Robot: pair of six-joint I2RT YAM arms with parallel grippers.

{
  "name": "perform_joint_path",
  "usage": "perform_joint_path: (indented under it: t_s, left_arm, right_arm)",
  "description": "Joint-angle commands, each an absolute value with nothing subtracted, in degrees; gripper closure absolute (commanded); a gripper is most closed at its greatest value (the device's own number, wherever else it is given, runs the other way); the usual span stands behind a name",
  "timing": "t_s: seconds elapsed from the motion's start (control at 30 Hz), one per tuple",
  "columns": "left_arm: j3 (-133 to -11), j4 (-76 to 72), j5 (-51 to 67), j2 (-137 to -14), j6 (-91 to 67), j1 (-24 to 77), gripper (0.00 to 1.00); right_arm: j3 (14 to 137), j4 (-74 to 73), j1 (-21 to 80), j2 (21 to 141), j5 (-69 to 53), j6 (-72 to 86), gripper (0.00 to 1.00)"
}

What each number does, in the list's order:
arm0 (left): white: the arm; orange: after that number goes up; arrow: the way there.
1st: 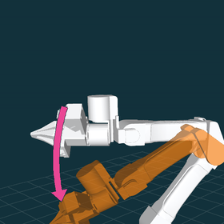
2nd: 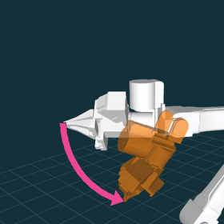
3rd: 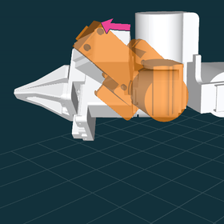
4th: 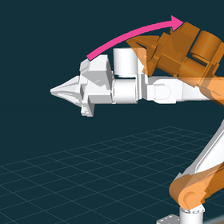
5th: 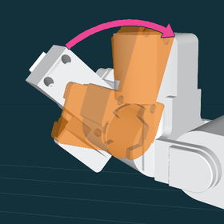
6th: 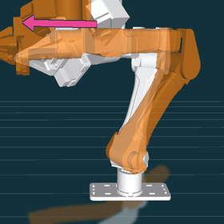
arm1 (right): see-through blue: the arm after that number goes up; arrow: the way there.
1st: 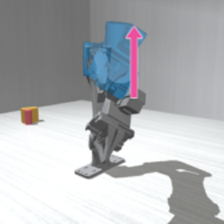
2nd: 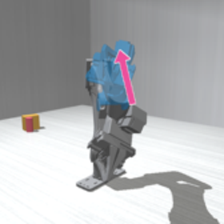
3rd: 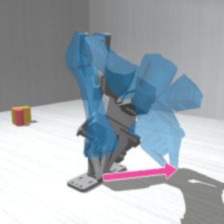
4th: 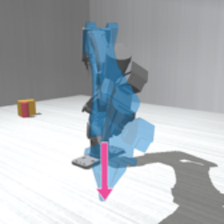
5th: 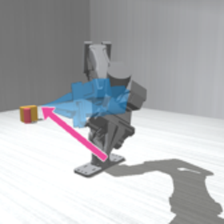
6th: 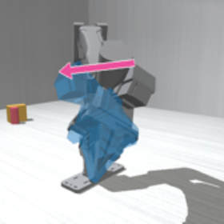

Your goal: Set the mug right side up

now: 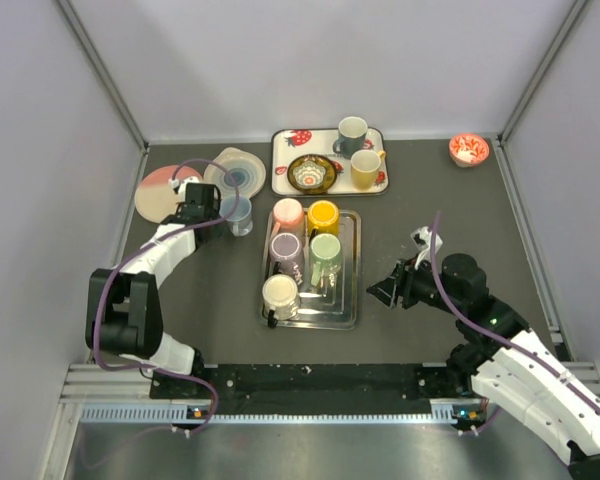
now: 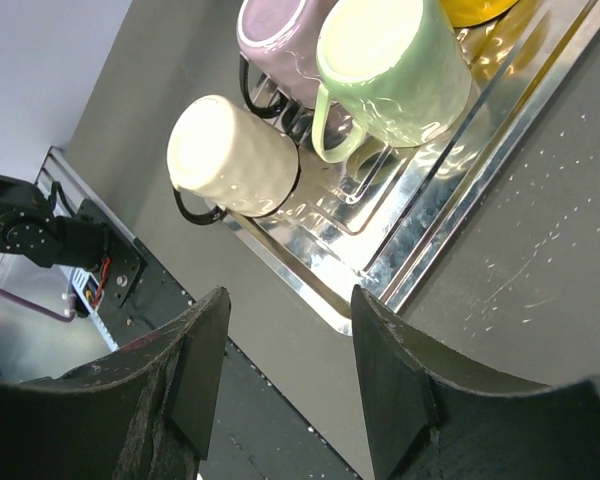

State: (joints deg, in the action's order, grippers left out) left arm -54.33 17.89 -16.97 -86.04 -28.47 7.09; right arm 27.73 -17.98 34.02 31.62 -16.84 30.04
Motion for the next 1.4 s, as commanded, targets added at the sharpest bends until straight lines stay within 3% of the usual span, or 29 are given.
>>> perform_joint_path:
  t_s: [0.0, 0.1, 0.4, 0.67, 1.0, 1.37]
  left_arm:
    - [-56.1, 15.7, -17.7, -85.3, -27.8, 6.7, 0.89]
    - [-55.6, 16.2, -17.3, -84.1, -27.7, 6.6, 1.00]
    - [-56.3, 26.7, -15.7, -72.3, -27.8, 6.6, 1.00]
    - [-57.0, 30.0, -3.0, -54.4, -31.1, 8.3, 1.00]
    - [-47.6, 1.4, 15.5, -43.4, -46.7, 25.1, 1.00]
    - [-33.2, -39.4, 12.7, -46.3, -60.2, 36.1, 1.00]
  right_arm:
    - [27.9, -15.5, 34.7, 31.5, -17.4, 29.8, 0.48]
    - [27.9, -15.6, 34.6, 31.6, -17.6, 29.8, 0.48]
    - [28.8, -15.5, 34.6, 31.7, -18.4, 30.2, 0.48]
    - [30.4, -11.9, 34.6, 33.7, -20.4, 32.6, 0.49]
    - [29.9, 3.4, 34.5, 35.9, -27.9, 47.3, 0.51]
    - [28.0, 20.6, 34.6, 36.8, -28.8, 61.3, 0.48]
